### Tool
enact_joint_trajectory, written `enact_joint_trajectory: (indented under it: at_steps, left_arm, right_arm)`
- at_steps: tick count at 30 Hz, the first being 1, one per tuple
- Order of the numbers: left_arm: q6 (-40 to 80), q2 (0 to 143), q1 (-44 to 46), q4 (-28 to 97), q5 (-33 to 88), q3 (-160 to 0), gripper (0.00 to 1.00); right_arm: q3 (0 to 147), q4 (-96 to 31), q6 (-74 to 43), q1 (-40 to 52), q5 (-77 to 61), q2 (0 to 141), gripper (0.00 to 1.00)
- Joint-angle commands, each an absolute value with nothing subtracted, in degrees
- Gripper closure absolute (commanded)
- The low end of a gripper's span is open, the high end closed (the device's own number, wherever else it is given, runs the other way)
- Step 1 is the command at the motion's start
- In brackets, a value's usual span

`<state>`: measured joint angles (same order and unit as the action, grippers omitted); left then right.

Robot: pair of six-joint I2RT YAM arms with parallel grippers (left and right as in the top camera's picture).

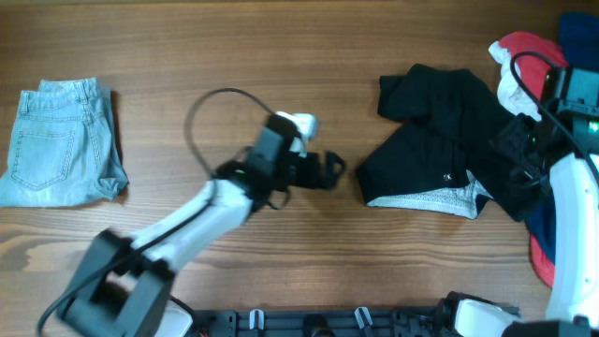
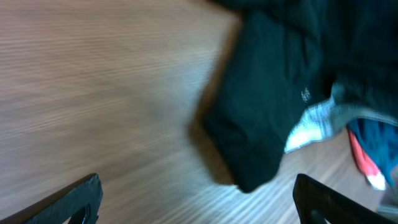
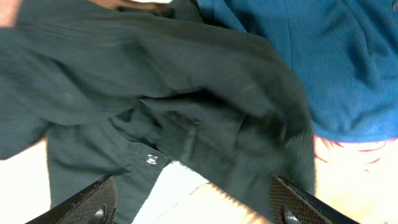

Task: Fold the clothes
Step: 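Grasp the black garment's edge with the left gripper and pull it left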

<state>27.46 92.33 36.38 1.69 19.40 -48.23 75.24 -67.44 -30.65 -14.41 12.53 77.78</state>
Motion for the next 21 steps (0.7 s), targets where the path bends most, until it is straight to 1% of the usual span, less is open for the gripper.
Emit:
enact_joint_trajectory:
  at_steps: [1,2,6,8,11,12,13,14,15,16,18,20,21]
  left_arm:
    - [32.21,98.5,42.3,-3.6,19.94,-48.56,0.01]
    - [33.95,100.03,43.72,-5.67,19.94,-48.56,0.01]
    - [36.1,104.55,47.35,-12.29,19.9,-48.56,0.03]
    - [40.21,107.26,48.18,-15.55,19.92,-48.56,0.08]
    - [43.62,109.56,48.82,-20.1,19.94,-48.56,0.18]
    - [44.01,109.62,49.01,-20.49,19.92,-48.56,0.23]
    - [43.99,109.62,49.15,-20.58,19.92,-48.56,0.33]
    - [43.99,109.62,49.19,-20.56,19.92,-48.56,0.48]
    - [43.97,109.62,49.19,-20.27,19.92,-48.56,0.73]
    - [43.97,109.62,49.08,-19.64,19.94,-48.56,0.96]
    - [43.94,109.38,48.42,-16.58,19.97,-48.56,0.96]
    - [43.62,107.59,45.95,-8.01,19.92,-48.56,0.96]
    - [40.29,105.16,42.35,-0.56,19.92,-48.56,0.96]
  right_arm:
    - [75.16,-66.46,-26.74,-14.11,9.91,74.02,0.21]
    - [75.16,-66.43,-26.74,-14.11,9.74,73.45,0.19]
    - [75.16,-66.48,-25.41,-14.11,7.38,73.28,0.19]
    - [75.16,-66.59,-25.45,-14.11,7.38,73.28,0.19]
    - [75.16,-66.65,-25.47,-14.11,7.38,73.28,0.19]
    - [75.16,-66.65,-25.43,-14.11,7.38,73.28,0.19]
    - [75.16,-66.67,-25.45,-14.11,7.38,73.28,0.19]
    - [75.16,-66.7,-25.43,-14.11,7.38,73.28,0.19]
    - [75.16,-66.72,-25.43,-14.11,7.38,73.28,0.19]
    - [75.16,-66.72,-25.43,-14.11,7.38,73.28,0.2]
    - [75.16,-66.89,-25.43,-14.11,7.38,73.28,0.19]
    - [75.16,-66.92,-24.86,-14.11,7.38,73.28,0.19]
    - [75.16,-66.89,-23.97,-14.11,7.38,73.28,0.19]
